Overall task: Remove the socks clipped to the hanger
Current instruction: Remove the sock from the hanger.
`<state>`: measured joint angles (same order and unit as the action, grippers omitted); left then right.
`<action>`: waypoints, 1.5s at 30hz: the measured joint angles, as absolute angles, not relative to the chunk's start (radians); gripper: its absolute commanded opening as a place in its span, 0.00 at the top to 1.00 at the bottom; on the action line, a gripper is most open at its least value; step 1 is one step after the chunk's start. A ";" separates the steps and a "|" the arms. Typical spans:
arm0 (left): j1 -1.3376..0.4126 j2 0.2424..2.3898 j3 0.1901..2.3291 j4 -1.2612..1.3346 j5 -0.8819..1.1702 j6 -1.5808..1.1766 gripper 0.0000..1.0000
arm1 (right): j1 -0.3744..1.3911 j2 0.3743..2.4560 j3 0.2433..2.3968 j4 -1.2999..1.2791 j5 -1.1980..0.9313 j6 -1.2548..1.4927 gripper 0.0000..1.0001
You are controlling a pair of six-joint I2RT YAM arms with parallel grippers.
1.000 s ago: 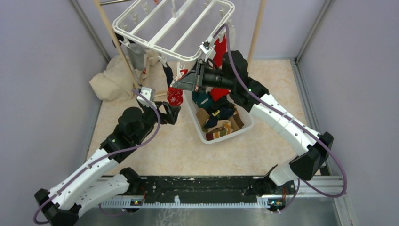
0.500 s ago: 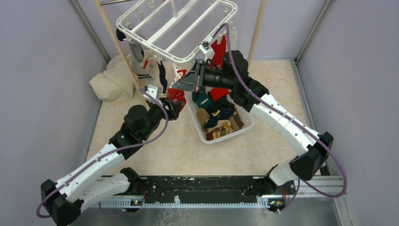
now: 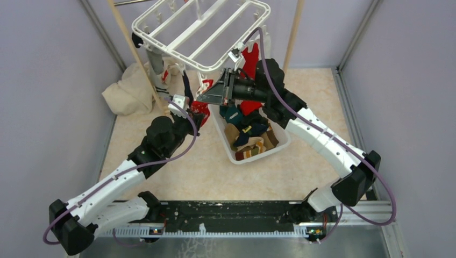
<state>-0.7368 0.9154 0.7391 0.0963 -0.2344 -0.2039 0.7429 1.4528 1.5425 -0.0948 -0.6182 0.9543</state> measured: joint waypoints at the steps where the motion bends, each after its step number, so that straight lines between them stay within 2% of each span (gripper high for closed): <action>1: -0.737 0.921 0.751 0.083 -0.241 -0.204 1.00 | 0.743 1.452 1.538 -0.094 -0.617 0.953 1.00; 3: -0.737 0.926 0.772 0.056 -0.255 -0.204 1.00 | 0.741 1.451 1.530 -0.099 -0.614 0.950 0.97; 8: -0.737 0.917 0.789 -0.001 -0.291 -0.208 1.00 | 0.738 1.434 1.497 -0.125 -0.594 0.925 0.78; 12: -0.737 0.904 0.790 -0.041 -0.312 -0.208 1.00 | 0.736 1.426 1.490 -0.166 -0.561 0.891 0.67; 19: -0.737 0.912 0.791 -0.060 -0.349 -0.208 1.00 | 0.736 1.387 1.460 -0.266 -0.453 0.789 0.58; 29: -0.729 0.966 0.796 -0.060 -0.382 -0.208 0.99 | 0.736 1.285 1.385 -0.331 -0.296 0.669 0.57; 37: -0.678 0.968 0.798 -0.059 -0.346 -0.213 0.99 | 0.736 1.164 1.300 -0.244 -0.205 0.579 0.66; 45: -0.645 0.964 0.804 -0.047 -0.271 -0.217 0.97 | 0.758 1.188 1.296 -0.093 -0.180 0.522 0.70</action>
<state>-0.6449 0.9638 0.8040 -0.0471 -0.2707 -0.2169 0.7578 1.1881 1.2961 -0.0929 -0.1802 0.5217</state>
